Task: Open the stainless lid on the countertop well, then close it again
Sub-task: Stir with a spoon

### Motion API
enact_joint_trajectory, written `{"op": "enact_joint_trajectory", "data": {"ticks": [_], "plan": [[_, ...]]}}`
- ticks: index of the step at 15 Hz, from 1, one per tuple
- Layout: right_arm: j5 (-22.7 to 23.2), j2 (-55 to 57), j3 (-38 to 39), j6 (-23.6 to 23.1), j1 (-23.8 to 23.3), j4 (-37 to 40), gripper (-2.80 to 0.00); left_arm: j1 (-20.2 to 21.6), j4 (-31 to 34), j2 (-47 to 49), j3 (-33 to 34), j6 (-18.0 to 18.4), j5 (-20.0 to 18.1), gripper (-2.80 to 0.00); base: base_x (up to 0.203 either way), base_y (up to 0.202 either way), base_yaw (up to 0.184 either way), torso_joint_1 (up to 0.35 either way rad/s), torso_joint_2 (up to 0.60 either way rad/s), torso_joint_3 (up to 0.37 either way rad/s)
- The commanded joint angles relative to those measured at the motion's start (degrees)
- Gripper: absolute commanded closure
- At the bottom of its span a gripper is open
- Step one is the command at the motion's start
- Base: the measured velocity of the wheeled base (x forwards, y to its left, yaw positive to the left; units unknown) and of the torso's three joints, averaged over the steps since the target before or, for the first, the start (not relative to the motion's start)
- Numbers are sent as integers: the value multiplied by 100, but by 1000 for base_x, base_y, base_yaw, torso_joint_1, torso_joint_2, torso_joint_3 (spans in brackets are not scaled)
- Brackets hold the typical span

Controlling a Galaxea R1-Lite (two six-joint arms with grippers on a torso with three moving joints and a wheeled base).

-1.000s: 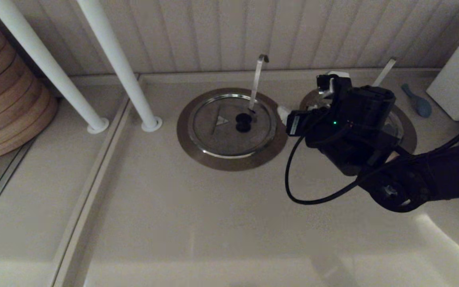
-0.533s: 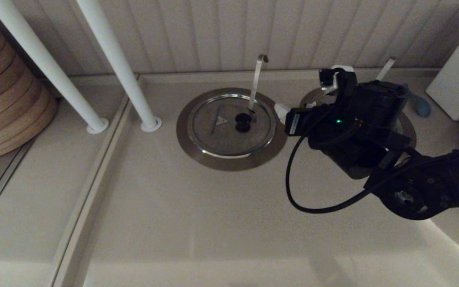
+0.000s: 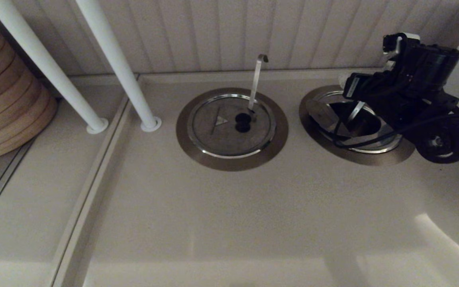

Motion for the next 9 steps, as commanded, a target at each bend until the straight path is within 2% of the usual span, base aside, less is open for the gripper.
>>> {"op": "enact_joint_trajectory", "data": {"ticks": [1, 5, 9], "plan": [[89, 623, -743, -14, -465, 176, -280, 0, -9, -1, 0, 0, 3, 0, 0, 0, 0, 0, 0, 0], [308, 1500, -1913, -84, -692, 750, -280, 0, 0, -1, 0, 0, 3, 0, 0, 0, 0, 0, 0, 0], [289, 1377, -2109, -212, -1095, 1037, -280, 0, 0, -1, 0, 0, 3, 0, 0, 0, 0, 0, 0, 0]]}}
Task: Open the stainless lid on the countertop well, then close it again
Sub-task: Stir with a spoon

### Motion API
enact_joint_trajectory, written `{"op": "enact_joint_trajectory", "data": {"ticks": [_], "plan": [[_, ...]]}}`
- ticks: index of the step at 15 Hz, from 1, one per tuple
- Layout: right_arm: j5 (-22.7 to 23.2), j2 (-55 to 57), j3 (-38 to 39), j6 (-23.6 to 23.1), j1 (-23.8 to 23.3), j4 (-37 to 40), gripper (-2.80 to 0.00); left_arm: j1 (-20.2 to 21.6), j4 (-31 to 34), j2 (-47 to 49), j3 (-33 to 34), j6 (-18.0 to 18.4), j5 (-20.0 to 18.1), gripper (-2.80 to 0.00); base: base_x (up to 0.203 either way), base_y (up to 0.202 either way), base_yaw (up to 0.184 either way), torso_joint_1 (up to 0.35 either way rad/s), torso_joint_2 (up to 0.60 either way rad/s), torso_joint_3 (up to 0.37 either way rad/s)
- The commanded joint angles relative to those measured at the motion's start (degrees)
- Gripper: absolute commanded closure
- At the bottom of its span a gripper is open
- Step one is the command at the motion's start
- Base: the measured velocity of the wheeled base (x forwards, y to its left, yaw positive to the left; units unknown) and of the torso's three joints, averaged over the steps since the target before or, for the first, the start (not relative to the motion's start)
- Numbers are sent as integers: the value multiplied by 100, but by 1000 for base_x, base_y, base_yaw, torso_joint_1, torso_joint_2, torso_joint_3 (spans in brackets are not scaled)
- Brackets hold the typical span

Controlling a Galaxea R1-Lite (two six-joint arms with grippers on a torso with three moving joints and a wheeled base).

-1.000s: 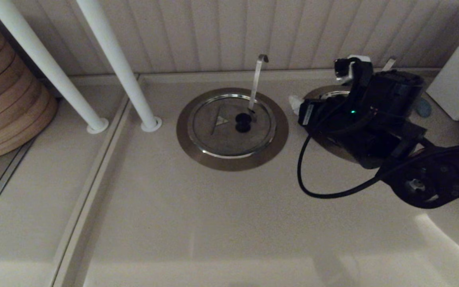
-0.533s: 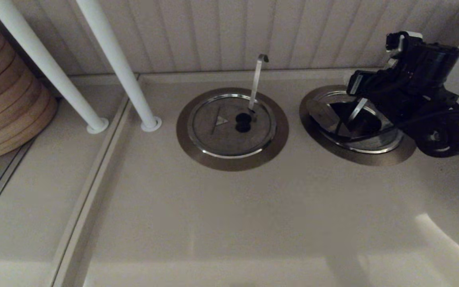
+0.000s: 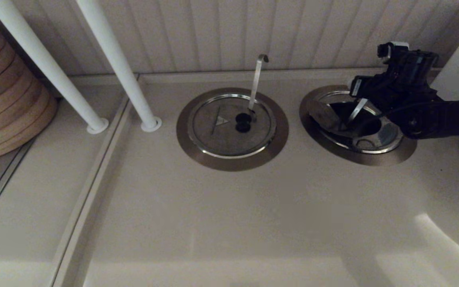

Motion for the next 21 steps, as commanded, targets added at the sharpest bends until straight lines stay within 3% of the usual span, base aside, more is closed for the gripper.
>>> {"op": "enact_joint_trajectory", "data": {"ticks": [1, 7, 21], "plan": [[-11, -85, -15, 8, -172, 71, -280, 4, 0, -1, 0, -2, 2, 0, 0, 0, 0, 0, 0, 0], [-67, -895, 604, -6, 146, 123, -280, 0, 0, -1, 0, -2, 2, 0, 0, 0, 0, 0, 0, 0], [-55, -217, 265, -117, -280, 240, -280, 0, 0, -1, 0, -2, 2, 0, 0, 0, 0, 0, 0, 0]]}}
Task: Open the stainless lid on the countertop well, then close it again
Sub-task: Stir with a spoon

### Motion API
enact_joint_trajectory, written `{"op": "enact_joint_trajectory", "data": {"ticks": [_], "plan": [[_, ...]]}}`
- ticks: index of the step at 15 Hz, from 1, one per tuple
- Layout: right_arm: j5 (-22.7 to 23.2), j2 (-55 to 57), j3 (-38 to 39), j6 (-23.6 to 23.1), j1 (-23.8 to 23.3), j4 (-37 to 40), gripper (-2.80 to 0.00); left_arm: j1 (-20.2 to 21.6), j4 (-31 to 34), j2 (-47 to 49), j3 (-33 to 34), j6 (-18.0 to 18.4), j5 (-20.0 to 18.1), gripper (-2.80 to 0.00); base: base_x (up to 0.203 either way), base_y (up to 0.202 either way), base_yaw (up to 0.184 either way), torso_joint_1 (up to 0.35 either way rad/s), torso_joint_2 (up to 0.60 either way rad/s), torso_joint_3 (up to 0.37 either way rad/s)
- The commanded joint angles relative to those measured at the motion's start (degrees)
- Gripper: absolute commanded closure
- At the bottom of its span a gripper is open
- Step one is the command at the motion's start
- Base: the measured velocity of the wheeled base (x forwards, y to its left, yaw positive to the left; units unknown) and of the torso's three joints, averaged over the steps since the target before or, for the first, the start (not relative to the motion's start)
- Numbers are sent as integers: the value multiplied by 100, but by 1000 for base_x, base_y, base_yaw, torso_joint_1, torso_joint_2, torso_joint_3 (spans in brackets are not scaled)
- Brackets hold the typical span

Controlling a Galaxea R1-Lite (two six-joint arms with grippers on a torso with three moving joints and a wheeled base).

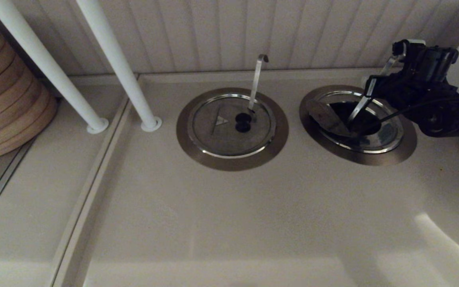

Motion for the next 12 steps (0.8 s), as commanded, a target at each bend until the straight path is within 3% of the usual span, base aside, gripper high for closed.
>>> {"op": "enact_joint_trajectory", "data": {"ticks": [1, 8, 10, 12], "plan": [[-8, 212, -106, 1, -95, -19, -280, -2, 0, -1, 0, -4, 2, 0, 0, 0, 0, 0, 0, 0], [393, 816, -484, 461, -307, -92, -280, -2, 0, -1, 0, -4, 2, 0, 0, 0, 0, 0, 0, 0], [495, 970, -664, 947, -329, -270, -280, -2, 0, -1, 0, -4, 2, 0, 0, 0, 0, 0, 0, 0], [502, 1000, -736, 1055, -339, -326, -280, -2, 0, -1, 0, -4, 2, 0, 0, 0, 0, 0, 0, 0]]}}
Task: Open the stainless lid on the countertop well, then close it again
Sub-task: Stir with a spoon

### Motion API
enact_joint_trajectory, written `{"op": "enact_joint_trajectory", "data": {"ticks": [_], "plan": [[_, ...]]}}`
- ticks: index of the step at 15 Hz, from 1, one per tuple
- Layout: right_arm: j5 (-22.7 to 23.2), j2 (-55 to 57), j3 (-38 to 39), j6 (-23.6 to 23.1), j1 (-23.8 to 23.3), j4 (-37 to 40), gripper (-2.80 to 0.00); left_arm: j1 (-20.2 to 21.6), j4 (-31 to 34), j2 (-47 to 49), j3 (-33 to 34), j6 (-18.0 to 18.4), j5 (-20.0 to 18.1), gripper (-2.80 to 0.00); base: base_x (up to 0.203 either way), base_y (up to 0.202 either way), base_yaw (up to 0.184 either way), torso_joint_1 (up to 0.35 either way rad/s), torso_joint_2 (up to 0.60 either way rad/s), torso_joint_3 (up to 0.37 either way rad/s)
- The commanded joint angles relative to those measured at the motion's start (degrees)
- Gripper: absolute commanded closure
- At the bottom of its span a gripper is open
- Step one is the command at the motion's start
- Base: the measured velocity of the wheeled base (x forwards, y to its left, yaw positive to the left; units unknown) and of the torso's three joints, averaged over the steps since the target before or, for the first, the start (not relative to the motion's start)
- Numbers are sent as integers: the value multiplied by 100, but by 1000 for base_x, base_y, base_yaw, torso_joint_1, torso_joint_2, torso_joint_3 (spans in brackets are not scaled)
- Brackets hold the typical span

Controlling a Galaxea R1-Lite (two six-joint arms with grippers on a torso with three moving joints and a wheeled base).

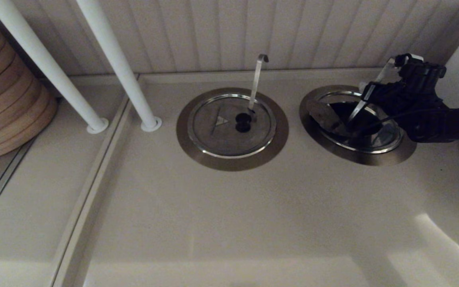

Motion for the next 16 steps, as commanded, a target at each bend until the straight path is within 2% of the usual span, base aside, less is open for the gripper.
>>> {"op": "enact_joint_trajectory", "data": {"ticks": [1, 12, 13, 16], "plan": [[-6, 90, -55, 51, -9, -25, -280, 0, -1, -1, 0, -4, 3, 0, 0, 0, 0, 0, 0, 0], [-13, 141, -134, 246, 123, -42, -280, 1, 0, -1, 0, -4, 3, 0, 0, 0, 0, 0, 0, 0], [-14, 151, -137, 245, 123, -42, 0, 0, 0, -1, 0, -4, 3, 0, 0, 0, 0, 0, 0, 0], [-41, 100, -143, 245, 114, -50, 0, 0, 0, -1, 0, -4, 3, 0, 0, 0, 0, 0, 0, 0]]}}
